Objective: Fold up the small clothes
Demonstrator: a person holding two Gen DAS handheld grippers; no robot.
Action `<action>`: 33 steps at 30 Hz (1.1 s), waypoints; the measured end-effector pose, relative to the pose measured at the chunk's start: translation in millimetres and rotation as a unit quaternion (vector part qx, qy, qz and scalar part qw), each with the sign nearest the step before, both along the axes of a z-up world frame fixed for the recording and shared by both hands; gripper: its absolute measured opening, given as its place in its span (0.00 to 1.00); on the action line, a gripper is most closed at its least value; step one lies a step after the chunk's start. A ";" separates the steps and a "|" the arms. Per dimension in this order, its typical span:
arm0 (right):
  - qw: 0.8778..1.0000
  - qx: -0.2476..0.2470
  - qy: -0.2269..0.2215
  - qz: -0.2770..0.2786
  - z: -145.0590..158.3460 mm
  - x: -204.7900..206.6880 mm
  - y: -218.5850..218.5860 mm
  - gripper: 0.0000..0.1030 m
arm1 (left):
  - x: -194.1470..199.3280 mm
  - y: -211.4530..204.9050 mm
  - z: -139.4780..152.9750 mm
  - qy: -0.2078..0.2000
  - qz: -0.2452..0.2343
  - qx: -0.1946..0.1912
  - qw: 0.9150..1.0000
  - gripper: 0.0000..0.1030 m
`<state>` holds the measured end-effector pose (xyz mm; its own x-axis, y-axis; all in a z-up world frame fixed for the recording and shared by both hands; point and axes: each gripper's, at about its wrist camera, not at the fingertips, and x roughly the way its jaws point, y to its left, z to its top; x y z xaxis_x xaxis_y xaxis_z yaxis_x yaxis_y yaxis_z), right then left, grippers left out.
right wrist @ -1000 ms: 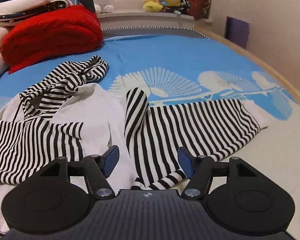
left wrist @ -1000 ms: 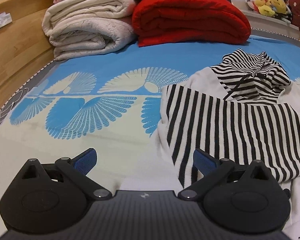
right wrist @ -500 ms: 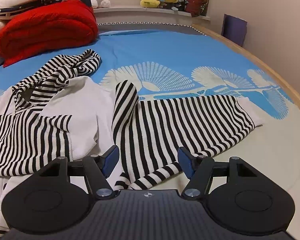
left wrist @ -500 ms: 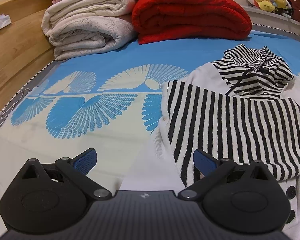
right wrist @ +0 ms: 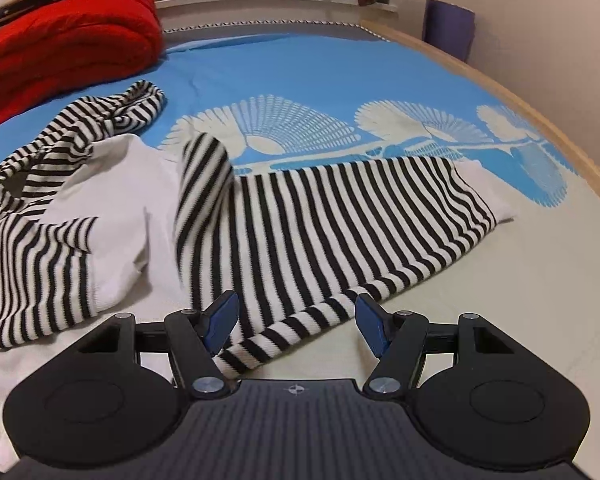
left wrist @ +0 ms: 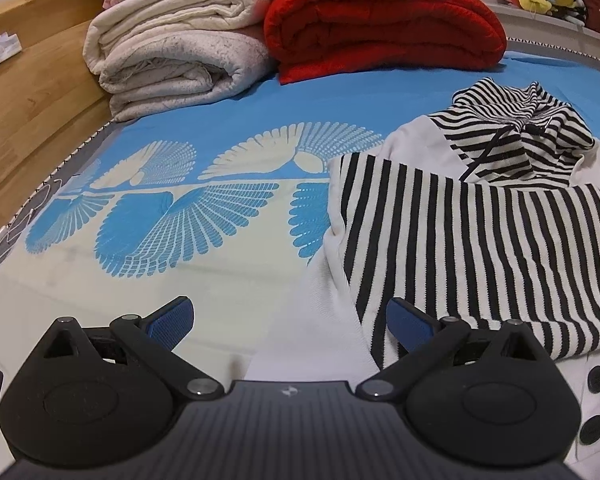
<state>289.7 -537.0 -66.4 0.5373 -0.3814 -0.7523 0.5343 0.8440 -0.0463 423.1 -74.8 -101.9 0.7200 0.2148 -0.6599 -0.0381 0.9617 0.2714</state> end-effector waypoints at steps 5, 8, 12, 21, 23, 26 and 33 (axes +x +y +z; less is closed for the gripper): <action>0.996 0.036 -0.027 -0.078 -12.0 1.4 -54.7 0.67 | 1.5 0.4 -2.8 0.002 0.001 0.007 1.000 1.00; 0.977 0.068 -0.062 -0.191 -23.0 -4.4 -115.5 0.68 | 3.0 3.7 -2.8 0.002 0.007 0.006 1.000 1.00; 0.949 0.126 -0.101 -0.271 -41.0 -8.0 -175.8 0.69 | 5.8 8.1 -1.4 0.001 0.016 0.004 1.000 1.00; 0.918 0.141 -0.176 -0.326 -36.4 3.4 -202.1 0.03 | 9.4 15.5 1.2 0.004 0.026 0.002 1.000 1.00; 0.938 0.090 -0.197 -0.272 -8.8 18.6 -174.9 0.03 | 10.7 18.8 3.6 0.005 0.036 -0.003 0.999 1.00; 0.961 0.023 -0.236 -0.141 42.7 50.0 -103.5 0.03 | 13.4 21.6 4.9 0.013 0.049 -0.004 0.999 1.00; 0.928 0.011 -0.236 0.288 68.4 86.8 150.2 0.11 | 12.8 32.3 17.5 0.009 0.065 -0.019 0.998 1.00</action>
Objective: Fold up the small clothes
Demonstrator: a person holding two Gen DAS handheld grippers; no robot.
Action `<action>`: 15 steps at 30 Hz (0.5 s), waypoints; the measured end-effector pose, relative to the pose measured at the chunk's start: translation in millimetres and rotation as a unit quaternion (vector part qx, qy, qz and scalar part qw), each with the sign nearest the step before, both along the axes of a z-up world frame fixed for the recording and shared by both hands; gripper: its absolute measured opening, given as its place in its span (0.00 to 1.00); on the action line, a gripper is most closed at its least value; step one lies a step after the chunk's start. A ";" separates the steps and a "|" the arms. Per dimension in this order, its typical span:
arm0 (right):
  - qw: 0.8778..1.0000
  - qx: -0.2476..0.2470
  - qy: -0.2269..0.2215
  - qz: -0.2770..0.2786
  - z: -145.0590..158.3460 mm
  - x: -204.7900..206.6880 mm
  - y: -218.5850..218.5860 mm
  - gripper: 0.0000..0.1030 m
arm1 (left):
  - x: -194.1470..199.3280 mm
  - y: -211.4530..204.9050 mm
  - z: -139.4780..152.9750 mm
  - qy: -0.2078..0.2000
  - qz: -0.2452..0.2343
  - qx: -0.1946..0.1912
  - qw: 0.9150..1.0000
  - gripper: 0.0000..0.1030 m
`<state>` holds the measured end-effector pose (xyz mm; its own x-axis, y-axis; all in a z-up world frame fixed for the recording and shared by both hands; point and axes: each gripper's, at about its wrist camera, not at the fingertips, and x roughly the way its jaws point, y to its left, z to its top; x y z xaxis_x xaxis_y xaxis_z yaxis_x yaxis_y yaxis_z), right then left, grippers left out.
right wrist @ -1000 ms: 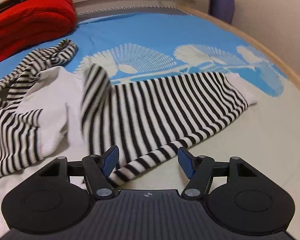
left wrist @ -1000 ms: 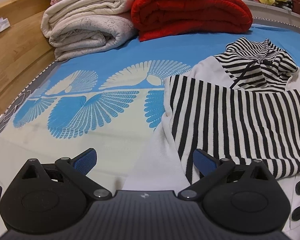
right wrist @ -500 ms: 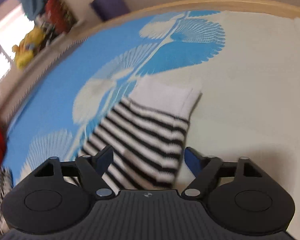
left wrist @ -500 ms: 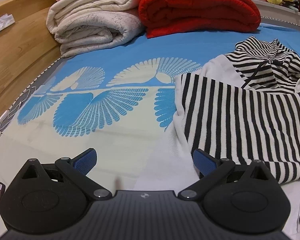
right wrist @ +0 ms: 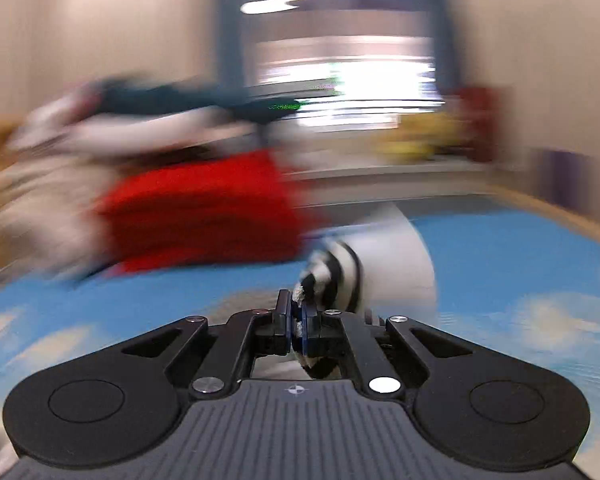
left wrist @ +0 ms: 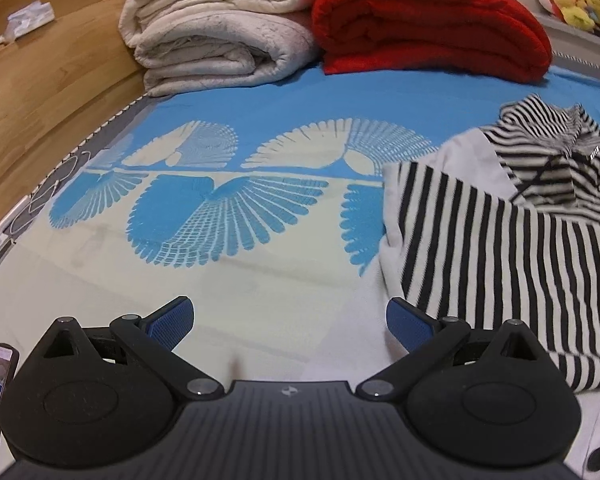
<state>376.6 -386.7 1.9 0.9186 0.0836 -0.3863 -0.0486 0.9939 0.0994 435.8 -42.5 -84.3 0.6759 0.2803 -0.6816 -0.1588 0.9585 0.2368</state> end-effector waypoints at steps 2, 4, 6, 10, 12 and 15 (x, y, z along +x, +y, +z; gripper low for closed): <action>0.994 -0.017 0.065 0.084 -27.4 -1.5 45.5 0.44 | 0.3 5.1 3.6 -0.002 0.006 -0.008 1.000 1.00; 0.985 -0.060 0.105 0.122 -51.7 -15.4 70.9 0.45 | 0.7 9.4 6.3 -0.001 0.009 -0.014 1.000 1.00; 0.986 -0.068 0.117 0.098 -57.5 -32.4 63.3 0.49 | 1.1 10.5 8.7 -0.003 0.007 -0.018 1.000 1.00; 0.991 0.019 0.132 0.002 -36.7 -61.2 19.5 0.59 | -2.0 0.7 11.6 -0.012 -0.011 -0.009 1.000 1.00; 0.988 0.058 0.135 -0.048 -28.8 -80.5 -2.7 0.60 | -5.9 -7.6 12.6 -0.016 -0.027 0.001 1.000 1.00; 0.983 0.073 0.128 -0.110 -24.3 -106.6 -19.3 0.63 | -15.2 -19.9 15.5 -0.028 -0.048 0.014 0.998 1.00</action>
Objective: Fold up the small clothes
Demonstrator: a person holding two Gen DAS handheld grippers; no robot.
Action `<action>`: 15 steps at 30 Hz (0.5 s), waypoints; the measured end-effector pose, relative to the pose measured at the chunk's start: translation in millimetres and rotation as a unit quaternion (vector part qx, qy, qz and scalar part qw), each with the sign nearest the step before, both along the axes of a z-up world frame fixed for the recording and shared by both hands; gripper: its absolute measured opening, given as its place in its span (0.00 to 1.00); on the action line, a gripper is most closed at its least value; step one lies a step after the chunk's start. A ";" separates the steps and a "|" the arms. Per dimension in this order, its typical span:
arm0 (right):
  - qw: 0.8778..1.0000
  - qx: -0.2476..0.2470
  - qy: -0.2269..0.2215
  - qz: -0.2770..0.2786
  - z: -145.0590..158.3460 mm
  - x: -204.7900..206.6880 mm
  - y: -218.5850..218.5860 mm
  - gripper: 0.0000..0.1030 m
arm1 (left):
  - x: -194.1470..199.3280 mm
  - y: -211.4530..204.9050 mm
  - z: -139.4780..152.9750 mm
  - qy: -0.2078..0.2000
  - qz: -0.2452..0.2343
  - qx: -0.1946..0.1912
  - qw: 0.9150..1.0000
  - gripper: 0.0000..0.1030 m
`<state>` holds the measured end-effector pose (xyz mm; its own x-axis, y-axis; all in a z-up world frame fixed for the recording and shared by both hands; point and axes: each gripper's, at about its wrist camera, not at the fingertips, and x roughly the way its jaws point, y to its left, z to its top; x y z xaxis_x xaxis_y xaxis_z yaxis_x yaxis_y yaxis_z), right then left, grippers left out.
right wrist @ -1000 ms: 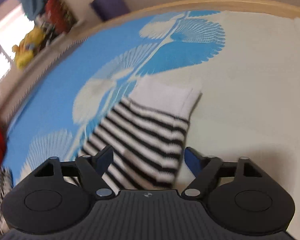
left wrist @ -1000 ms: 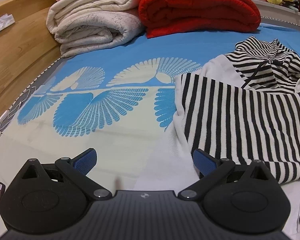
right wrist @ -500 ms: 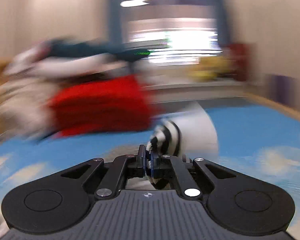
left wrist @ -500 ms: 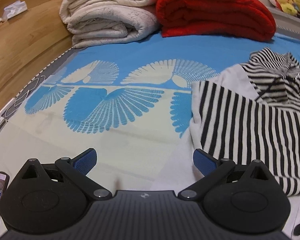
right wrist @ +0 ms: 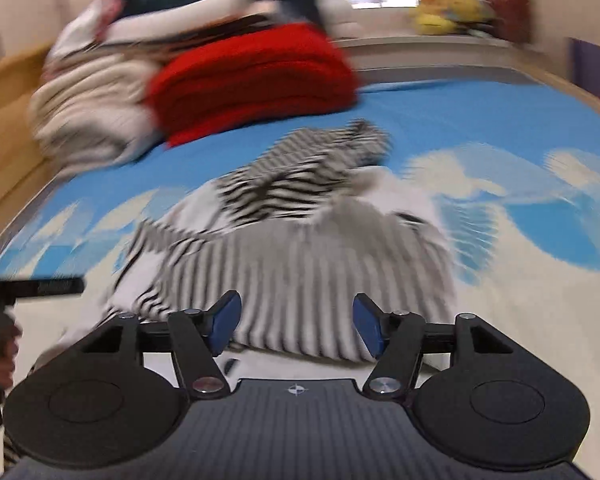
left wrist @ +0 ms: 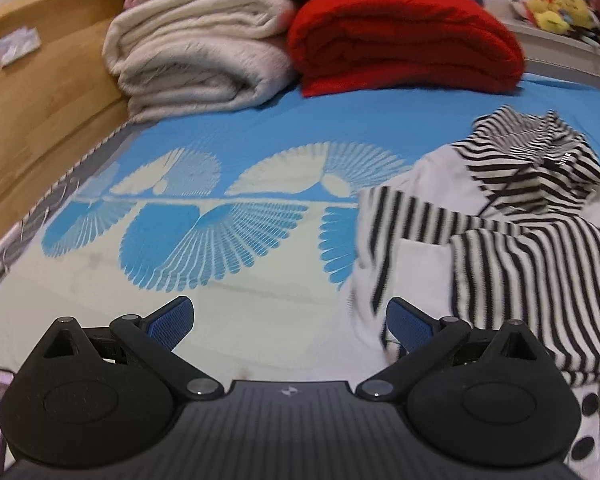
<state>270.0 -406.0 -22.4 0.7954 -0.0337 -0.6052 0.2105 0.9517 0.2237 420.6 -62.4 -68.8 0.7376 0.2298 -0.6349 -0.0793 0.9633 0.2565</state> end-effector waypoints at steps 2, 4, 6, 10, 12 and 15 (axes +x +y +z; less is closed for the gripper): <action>0.999 -0.010 -0.008 -0.032 -0.9 -4.4 -16.8 0.63 | -5.3 -5.6 1.4 -0.007 -0.012 0.002 1.000 1.00; 0.998 -0.022 -0.011 -0.064 -6.0 9.1 -37.2 0.63 | -8.6 -9.9 1.2 -0.008 -0.022 -0.001 1.000 1.00; 0.995 -0.030 -0.008 -0.096 -10.5 29.9 -64.0 0.58 | -10.1 -12.0 0.2 -0.007 -0.028 -0.005 1.000 1.00; 0.992 -0.019 0.008 -0.122 -24.1 82.0 -113.8 0.46 | -5.5 -14.4 -6.5 -0.016 -0.039 0.003 0.999 1.00; 0.993 -0.001 0.020 -0.114 -35.6 106.7 -126.5 0.46 | 0.7 -14.7 -10.4 -0.019 -0.040 0.007 0.999 1.00; 0.996 0.009 0.035 -0.086 -55.3 146.4 -126.7 0.47 | 8.7 -13.4 -16.0 -0.012 -0.039 -0.005 0.999 1.00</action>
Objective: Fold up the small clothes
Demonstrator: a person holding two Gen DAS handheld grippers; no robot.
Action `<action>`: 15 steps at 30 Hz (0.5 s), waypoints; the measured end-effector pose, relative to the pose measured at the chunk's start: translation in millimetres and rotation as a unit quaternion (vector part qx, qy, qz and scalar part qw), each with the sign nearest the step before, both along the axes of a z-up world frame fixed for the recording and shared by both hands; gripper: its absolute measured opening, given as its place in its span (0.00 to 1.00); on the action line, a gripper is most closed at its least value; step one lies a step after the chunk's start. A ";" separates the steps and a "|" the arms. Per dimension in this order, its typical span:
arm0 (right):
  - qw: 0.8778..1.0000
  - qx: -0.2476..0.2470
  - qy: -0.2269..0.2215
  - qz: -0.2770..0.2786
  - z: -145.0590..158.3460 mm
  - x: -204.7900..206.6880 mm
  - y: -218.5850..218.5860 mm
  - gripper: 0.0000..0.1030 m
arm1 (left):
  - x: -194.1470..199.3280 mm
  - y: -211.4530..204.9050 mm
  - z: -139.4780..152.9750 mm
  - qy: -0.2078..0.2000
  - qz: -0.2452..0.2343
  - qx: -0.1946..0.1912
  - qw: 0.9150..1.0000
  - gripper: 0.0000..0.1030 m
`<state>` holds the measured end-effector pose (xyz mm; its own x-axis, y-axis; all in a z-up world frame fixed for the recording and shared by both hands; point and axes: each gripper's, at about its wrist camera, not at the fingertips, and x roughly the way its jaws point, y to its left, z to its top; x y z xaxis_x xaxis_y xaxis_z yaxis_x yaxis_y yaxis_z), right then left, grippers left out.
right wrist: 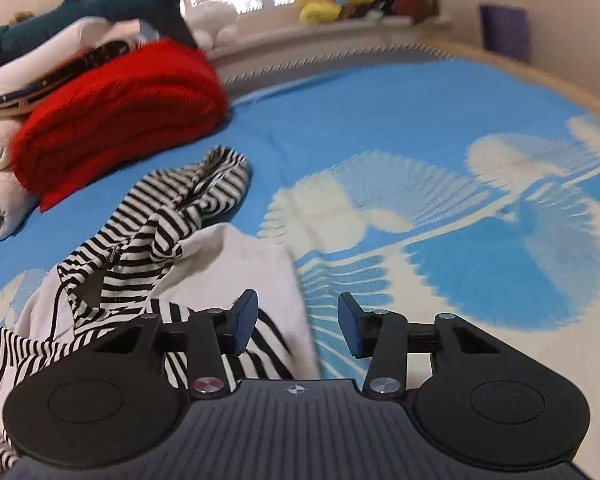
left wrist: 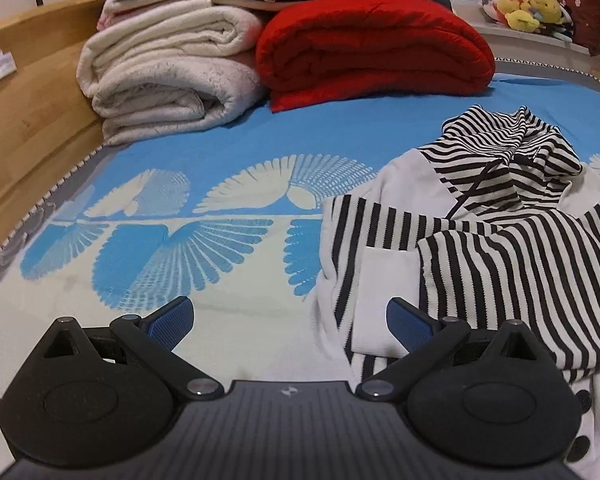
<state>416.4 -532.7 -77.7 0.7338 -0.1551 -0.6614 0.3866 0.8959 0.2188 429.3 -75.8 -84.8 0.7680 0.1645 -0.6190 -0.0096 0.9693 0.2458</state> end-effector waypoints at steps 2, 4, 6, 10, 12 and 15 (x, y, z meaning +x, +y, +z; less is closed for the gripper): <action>0.999 -0.027 0.012 0.027 -11.3 24.7 10.4 0.51 | 1.5 -1.8 -5.6 0.003 -0.007 0.009 1.000 1.00; 0.997 -0.049 0.034 0.044 -21.4 47.1 19.5 0.59 | 1.7 -4.8 -10.3 0.005 -0.011 0.026 1.000 1.00; 0.994 -0.067 0.067 0.047 -35.9 63.0 25.7 0.63 | 1.3 -6.9 -12.0 0.006 -0.016 0.028 0.999 1.00; 0.987 -0.128 0.074 0.069 -45.7 62.0 39.2 0.11 | -0.4 -9.8 -13.4 0.010 -0.023 0.023 0.999 1.00; 0.992 -0.100 0.054 0.046 -37.3 54.2 28.5 0.05 | -1.0 -10.4 -15.1 0.012 -0.024 0.024 0.999 1.00; 0.998 -0.034 0.024 -0.036 -27.7 39.6 -7.8 0.05 | 1.6 -7.6 -18.6 0.022 -0.016 0.021 0.999 1.00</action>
<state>456.0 -540.5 -105.3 0.6868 -0.2521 -0.6817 0.4589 0.8777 0.1378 430.9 -83.4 -103.4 0.7450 0.1669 -0.6458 0.0329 0.9578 0.2854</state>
